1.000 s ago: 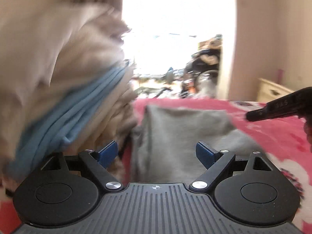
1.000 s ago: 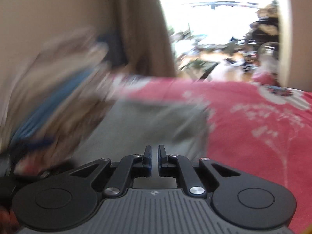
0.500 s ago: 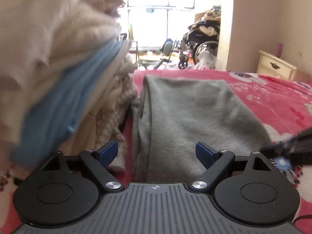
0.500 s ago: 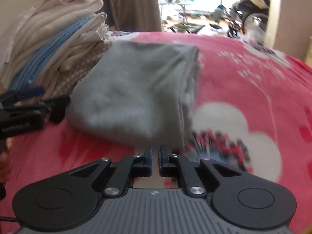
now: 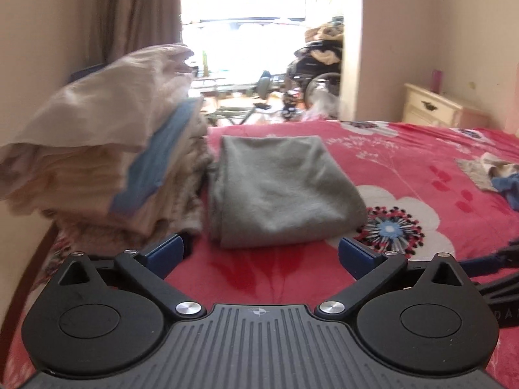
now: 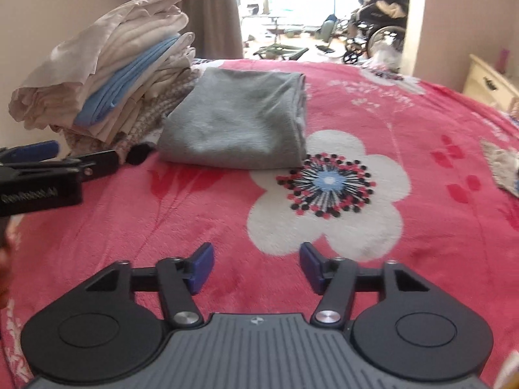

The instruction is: Fold clothes

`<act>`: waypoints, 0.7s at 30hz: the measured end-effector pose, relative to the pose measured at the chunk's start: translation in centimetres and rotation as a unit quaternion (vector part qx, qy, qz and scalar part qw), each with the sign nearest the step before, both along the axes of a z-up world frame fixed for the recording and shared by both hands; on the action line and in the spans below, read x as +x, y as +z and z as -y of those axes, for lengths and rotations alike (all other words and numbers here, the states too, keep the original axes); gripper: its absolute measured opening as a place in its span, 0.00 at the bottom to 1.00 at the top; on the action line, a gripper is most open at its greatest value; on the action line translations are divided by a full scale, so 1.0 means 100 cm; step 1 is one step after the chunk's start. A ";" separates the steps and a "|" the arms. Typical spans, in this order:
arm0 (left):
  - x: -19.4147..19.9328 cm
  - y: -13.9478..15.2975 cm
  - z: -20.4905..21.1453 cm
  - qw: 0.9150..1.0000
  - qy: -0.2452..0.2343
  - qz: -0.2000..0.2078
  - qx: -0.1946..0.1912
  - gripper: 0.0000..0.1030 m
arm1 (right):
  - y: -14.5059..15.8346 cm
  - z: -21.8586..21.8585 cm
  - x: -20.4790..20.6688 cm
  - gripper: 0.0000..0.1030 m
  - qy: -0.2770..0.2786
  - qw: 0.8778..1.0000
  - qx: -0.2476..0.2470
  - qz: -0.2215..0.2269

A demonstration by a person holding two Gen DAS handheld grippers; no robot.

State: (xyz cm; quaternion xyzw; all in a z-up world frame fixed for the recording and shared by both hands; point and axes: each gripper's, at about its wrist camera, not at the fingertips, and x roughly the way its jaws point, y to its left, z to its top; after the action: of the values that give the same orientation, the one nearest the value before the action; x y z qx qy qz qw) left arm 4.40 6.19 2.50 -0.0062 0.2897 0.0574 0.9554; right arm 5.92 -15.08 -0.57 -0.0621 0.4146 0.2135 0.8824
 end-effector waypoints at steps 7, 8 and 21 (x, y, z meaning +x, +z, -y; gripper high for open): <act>-0.026 0.017 -0.008 0.999 0.022 -0.009 -0.037 1.00 | 0.015 0.001 -0.007 0.77 -0.047 0.998 -0.012 0.034; -0.028 0.018 -0.009 0.999 0.022 -0.005 -0.037 1.00 | 0.016 0.000 -0.007 0.78 -0.050 0.998 -0.013 0.032; -0.032 0.015 -0.001 0.999 0.038 -0.009 -0.009 1.00 | 0.018 -0.021 -0.015 0.88 -0.084 0.995 -0.042 0.030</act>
State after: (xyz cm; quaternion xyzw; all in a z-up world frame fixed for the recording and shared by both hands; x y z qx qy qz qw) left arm 1.20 6.34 4.04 -0.0255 0.2988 0.0912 0.9496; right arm 4.43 -12.96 1.20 -0.0704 0.4001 0.1188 0.9060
